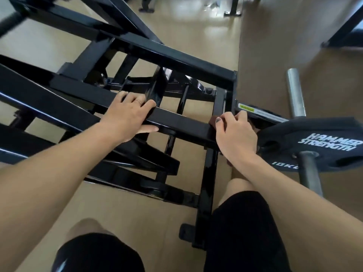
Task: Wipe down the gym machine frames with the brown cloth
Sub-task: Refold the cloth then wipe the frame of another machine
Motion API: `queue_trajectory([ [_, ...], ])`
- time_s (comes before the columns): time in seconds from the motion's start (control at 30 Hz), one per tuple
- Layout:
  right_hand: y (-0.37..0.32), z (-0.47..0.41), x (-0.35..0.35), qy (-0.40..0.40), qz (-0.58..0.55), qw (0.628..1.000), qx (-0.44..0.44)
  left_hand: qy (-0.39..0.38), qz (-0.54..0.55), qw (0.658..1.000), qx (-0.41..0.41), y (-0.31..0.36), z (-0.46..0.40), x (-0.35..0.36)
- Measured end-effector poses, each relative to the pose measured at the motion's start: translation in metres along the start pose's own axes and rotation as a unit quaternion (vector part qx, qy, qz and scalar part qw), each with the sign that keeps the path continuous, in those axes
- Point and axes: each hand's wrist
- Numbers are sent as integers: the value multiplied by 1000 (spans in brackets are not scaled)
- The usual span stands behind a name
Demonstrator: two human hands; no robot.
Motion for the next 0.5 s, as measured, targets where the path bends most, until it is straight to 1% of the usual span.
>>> queue_trajectory([
  [0.07, -20, 4, 5, 13, 21, 1000, -3, 26, 10, 1000, 4, -1, 1, 5],
  [0.17, -69, 5, 19, 28, -3, 1000, -2, 53, 16, 998, 6, -2, 3, 7],
  [0.3, -139, 31, 43, 52, -34, 997, -54, 68, 41, 997, 12, -1, 4, 7],
  [0.4, -142, 63, 52, 39, -24, 994, -96, 70, 43, 996, 15, -3, 5, 6],
  [0.43, -133, 74, 54, 14, -16, 996, -91, 68, 50, 996, 16, -3, 6, 6],
  [0.5, -108, 100, 61, -45, -38, 998, -35, 58, 63, 996, 21, -3, 8, 3],
])
Point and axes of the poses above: each hand's wrist, its own z-axis away from the middle knuckle, its own x-axis out of the palm, y = z × x, and after that the axes turned 3 degrees about -x, right-handed
